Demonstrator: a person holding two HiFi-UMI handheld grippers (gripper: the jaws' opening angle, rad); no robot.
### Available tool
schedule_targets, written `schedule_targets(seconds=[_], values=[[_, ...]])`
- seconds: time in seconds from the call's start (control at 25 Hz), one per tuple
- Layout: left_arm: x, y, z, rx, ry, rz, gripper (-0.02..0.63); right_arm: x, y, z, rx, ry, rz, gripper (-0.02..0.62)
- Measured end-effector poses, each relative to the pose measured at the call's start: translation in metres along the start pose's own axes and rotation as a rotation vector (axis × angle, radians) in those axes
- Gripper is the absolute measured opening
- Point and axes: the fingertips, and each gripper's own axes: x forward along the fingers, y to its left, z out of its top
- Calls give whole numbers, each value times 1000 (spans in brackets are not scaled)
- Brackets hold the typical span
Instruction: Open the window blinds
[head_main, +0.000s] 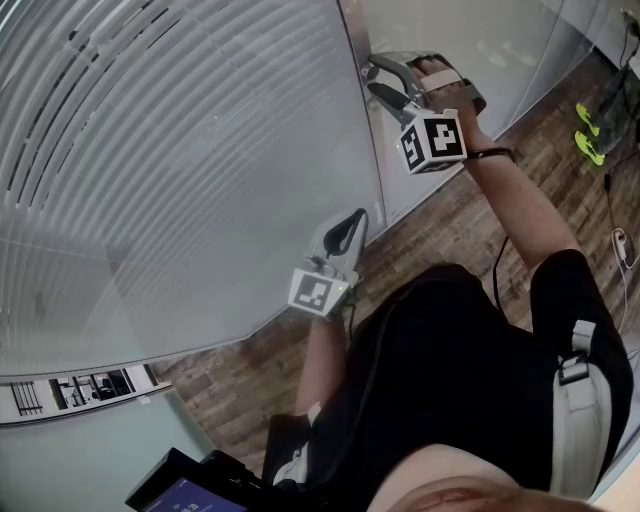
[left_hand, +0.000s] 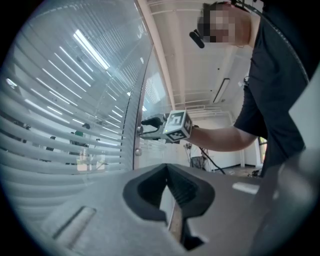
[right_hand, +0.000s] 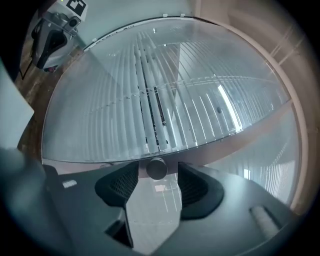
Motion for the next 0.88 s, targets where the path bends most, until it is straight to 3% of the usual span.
schedule_targets(seconds=[0.08, 0.2, 0.48, 0.88], values=[[-1, 0, 0, -1, 0, 5, 3, 2, 1, 1, -31, 3, 4, 243], [-3, -1, 0, -4, 0, 14, 3, 0, 3, 0, -63, 11, 9, 126], [-11, 2, -9, -2, 2, 19, 3, 4, 12, 3, -41, 24, 12, 127], [-2, 3, 0, -5, 3, 14, 3, 7, -6, -2, 402, -16, 43, 127]])
